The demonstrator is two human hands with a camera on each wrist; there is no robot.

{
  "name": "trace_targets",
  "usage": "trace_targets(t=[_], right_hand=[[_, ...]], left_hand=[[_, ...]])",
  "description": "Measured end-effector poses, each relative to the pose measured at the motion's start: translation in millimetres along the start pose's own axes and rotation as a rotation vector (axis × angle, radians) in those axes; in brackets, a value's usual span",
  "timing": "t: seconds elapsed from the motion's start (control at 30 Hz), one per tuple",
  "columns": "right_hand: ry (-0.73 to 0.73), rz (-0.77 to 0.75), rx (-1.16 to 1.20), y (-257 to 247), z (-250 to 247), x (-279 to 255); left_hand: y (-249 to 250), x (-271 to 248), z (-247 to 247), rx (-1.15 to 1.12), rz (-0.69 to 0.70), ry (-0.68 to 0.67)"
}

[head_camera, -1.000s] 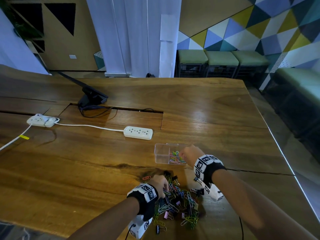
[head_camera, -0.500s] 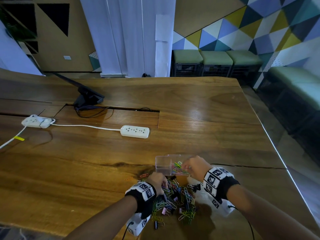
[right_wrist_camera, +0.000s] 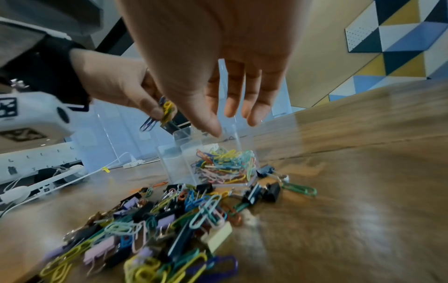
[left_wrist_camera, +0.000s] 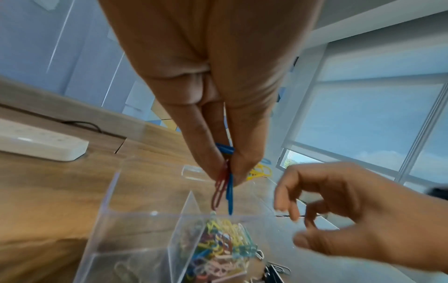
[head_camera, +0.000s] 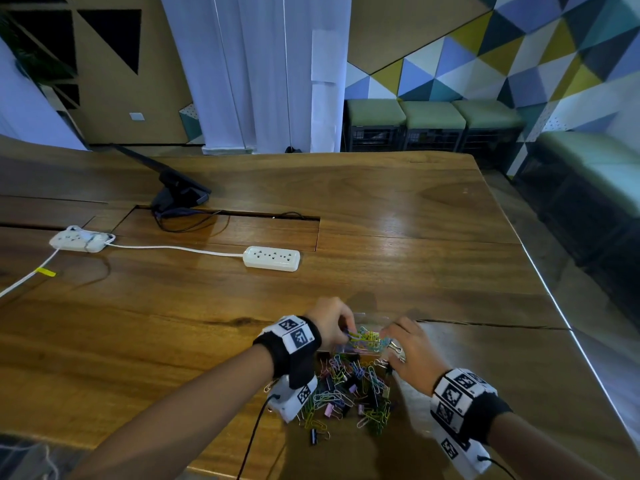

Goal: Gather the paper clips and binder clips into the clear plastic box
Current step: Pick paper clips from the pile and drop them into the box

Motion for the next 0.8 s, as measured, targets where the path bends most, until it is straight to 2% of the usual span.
trace_targets(t=[0.07,0.17,0.23,0.53,0.8], right_hand=[[-0.072,0.058,0.004,3.8,6.5,-6.5],[-0.324,0.112,-0.053,5.1,22.6,-13.4],[-0.392,0.114,-0.097,3.3,31.6,-17.8],[-0.357,0.071,-0.147,-3.1,50.8,-15.0],[-0.326,0.143,-0.102,1.1,54.7,-3.5]], left_hand=[[8.2,7.4,-7.4,0.012,0.034,0.019],[16.7,18.8,-13.4,0.034,0.038,0.036],[21.0,25.6,-13.6,0.017,0.036,0.070],[16.6,31.2,8.4,-0.049,-0.020,0.116],[18.6,27.2,15.0,0.069,0.060,-0.022]])
Point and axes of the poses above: each hand's wrist, its own x-axis towards the middle knuckle, its own z-axis out of the palm, y = z × x, the point moved 3 cm from there along x, towards the middle knuckle, and after that the axes turned 4 degrees about z, right-handed, at the moved point
